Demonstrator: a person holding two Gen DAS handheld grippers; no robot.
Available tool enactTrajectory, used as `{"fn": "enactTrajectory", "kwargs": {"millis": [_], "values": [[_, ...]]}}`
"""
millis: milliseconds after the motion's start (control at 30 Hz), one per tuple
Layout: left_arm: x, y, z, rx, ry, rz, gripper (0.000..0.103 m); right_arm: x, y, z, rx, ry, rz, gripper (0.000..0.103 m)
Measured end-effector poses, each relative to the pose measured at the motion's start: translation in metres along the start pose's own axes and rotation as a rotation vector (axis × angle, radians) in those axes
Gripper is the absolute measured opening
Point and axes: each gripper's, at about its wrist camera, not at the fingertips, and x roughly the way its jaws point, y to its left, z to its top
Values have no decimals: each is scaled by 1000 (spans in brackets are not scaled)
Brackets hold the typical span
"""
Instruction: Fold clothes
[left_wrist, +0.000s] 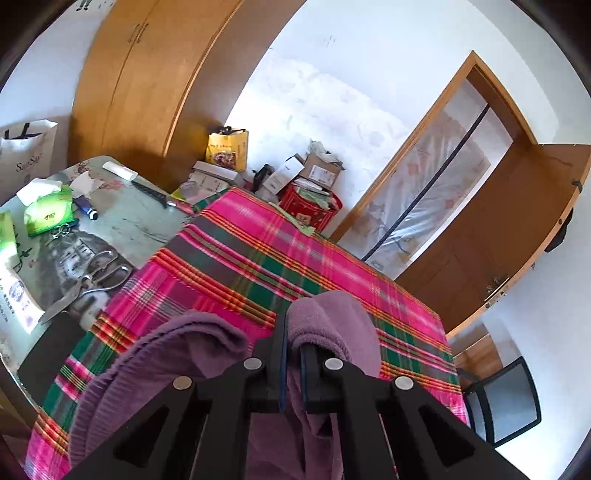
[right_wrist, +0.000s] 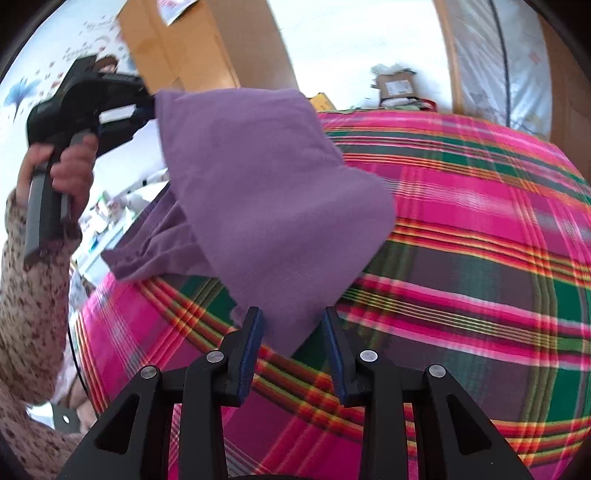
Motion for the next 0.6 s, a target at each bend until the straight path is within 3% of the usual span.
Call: {"fn": "enactTrajectory", "kwargs": {"millis": [167,233,333,600], "values": [[0,4,0,-4,12,-3,5,3,14,-3,-84,5,-71,34],[-2,5,0,-7,13,-4,5,1,13,-3,-83,-10,-86,20],[-3,4,0,-1,20,-11,5,-7,5,-2,-60,-25,-120,12],[-8,-29,-12,95,44,-66,5,-67,-18,17,3,-205,-265,9]]}}
